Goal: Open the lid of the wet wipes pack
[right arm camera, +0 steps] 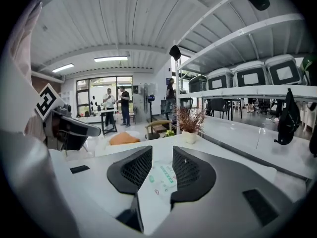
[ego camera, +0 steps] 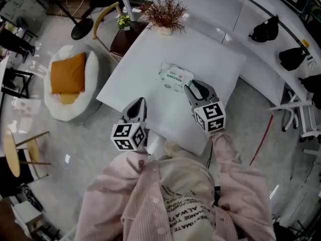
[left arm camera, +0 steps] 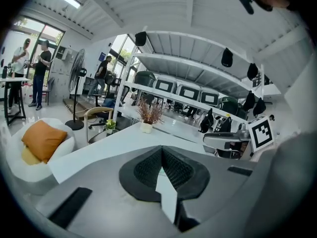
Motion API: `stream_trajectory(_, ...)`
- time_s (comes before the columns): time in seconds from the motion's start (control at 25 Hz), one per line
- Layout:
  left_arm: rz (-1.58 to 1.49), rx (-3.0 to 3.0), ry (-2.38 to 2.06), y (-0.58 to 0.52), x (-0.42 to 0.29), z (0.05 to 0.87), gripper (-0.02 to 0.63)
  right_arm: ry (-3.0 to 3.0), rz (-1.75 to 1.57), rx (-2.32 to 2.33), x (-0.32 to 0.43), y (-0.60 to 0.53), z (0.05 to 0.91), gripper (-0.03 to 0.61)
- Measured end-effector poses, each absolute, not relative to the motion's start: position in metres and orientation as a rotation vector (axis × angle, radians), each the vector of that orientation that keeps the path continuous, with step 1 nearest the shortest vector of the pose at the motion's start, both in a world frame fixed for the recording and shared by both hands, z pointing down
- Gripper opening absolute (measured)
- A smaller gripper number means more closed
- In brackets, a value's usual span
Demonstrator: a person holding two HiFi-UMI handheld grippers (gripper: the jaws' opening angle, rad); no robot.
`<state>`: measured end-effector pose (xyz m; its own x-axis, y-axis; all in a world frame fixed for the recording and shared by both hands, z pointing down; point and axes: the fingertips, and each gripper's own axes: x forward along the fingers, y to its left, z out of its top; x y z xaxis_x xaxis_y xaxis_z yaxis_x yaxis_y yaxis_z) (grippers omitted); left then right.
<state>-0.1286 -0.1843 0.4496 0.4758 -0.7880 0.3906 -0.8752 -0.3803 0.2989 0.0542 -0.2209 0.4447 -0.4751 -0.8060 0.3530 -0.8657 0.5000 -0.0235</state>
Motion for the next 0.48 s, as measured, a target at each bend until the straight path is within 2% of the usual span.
stream_trajectory(0.48,0.335,2.214,-1.306,-0.233,-0.113,0.496,-0.003,-2.397,0.276,1.244,0.035,-0.256,0.491,0.118)
